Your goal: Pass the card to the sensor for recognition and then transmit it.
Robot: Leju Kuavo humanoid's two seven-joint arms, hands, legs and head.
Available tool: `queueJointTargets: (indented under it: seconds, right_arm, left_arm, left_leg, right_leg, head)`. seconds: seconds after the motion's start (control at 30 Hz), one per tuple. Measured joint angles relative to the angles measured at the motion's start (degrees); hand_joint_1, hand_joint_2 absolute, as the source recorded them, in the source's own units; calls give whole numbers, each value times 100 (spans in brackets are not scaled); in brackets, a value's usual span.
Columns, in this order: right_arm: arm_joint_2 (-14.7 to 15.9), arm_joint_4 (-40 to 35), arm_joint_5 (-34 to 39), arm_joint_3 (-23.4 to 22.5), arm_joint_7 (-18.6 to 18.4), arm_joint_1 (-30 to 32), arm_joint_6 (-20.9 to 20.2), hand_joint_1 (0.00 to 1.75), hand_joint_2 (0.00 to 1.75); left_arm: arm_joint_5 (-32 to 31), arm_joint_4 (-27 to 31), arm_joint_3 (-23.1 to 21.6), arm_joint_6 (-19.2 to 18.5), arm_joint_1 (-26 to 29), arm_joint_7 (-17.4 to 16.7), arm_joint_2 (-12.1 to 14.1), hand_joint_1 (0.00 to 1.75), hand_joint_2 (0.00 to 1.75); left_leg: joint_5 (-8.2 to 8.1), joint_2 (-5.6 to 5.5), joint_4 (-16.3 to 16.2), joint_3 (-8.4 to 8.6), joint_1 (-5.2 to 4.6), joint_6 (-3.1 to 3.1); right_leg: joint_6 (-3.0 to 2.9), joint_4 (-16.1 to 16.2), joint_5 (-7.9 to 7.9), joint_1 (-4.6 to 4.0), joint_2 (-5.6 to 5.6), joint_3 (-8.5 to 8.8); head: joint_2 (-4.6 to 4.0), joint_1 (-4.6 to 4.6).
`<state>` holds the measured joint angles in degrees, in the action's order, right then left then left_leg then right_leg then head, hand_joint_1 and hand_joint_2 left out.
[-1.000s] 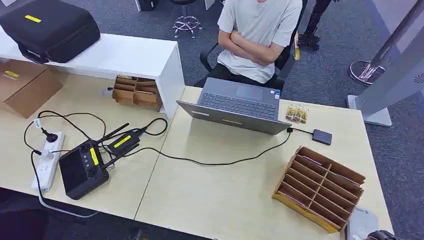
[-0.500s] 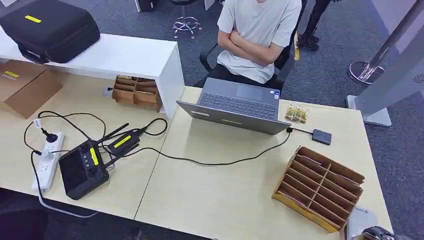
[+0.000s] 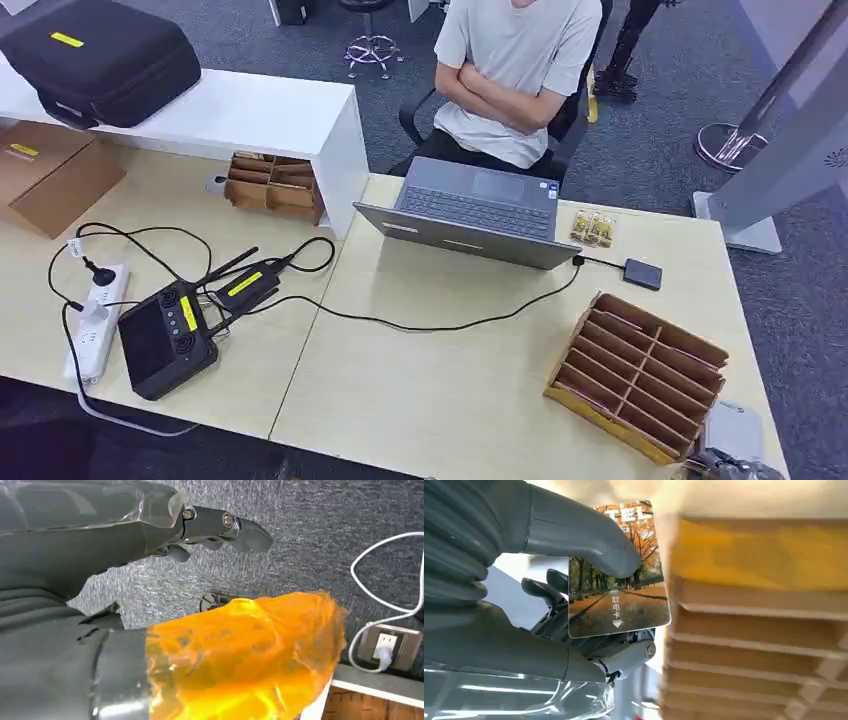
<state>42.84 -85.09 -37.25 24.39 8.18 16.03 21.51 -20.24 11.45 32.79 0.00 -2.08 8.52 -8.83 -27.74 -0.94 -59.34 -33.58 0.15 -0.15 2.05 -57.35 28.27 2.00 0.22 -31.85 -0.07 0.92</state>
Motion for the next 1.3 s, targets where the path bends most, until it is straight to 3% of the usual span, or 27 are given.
queueJointTargets:
  seconds: [0.13,0.4,0.47,0.6,0.77,0.9,1.17,1.3]
  right_arm:
    - [74,-434,-116,-589,369,-86,-439,175,175]
    - [100,-848,-190,-1194,693,-125,-498,175,175]
    - [222,-1046,-33,-1439,806,-248,-749,175,175]
    - [487,-1484,223,-2018,928,-750,-1311,175,175]
    - [642,-1831,184,-2273,1011,-1601,-1269,175,175]
    - [538,-1838,-523,-1976,1010,-2844,-689,175,175]
    - [201,-1540,-1157,-1020,769,-4370,-500,175,175]
    - [-582,-731,-2217,149,451,-5883,-599,175,175]
  left_arm:
    - [-37,0,2,-20,-2,0,7,0,0]
    - [-87,0,9,-33,-2,0,11,0,0]
    - [-111,0,9,-39,-1,2,15,0,0]
    - [-157,0,13,-55,-3,7,33,0,0]
    - [-258,0,39,-59,-7,0,42,0,0]
    - [-419,0,37,-85,-57,-76,50,0,0]
    - [-560,0,33,-120,-135,-155,55,0,0]
    - [-758,0,-70,-342,-320,-293,59,0,0]
  left_leg:
    - [0,-2,-2,2,-2,0]
    - [-1,-1,-1,-4,-3,-1]
    - [-1,-1,-1,-4,-4,0]
    - [1,0,-2,0,-5,1]
    - [1,4,-3,0,-5,1]
    - [2,9,-2,1,-4,-1]
    - [8,-5,1,-13,0,-4]
    - [16,30,5,-3,0,-15]
  right_leg:
    - [1,0,0,-1,-1,-1]
    - [1,0,1,0,0,-2]
    - [1,0,1,-1,0,-3]
    - [3,0,-1,3,1,-1]
    - [5,-2,-4,4,7,-4]
    - [4,-4,-5,-1,13,-3]
    - [4,-12,-5,-1,2,-5]
    - [-9,-15,-21,-4,41,-12]
  head:
    - [0,2]
    - [0,2]
    - [0,0]
    - [0,2]
    - [0,2]
    - [0,0]
    - [0,4]
    - [0,2]
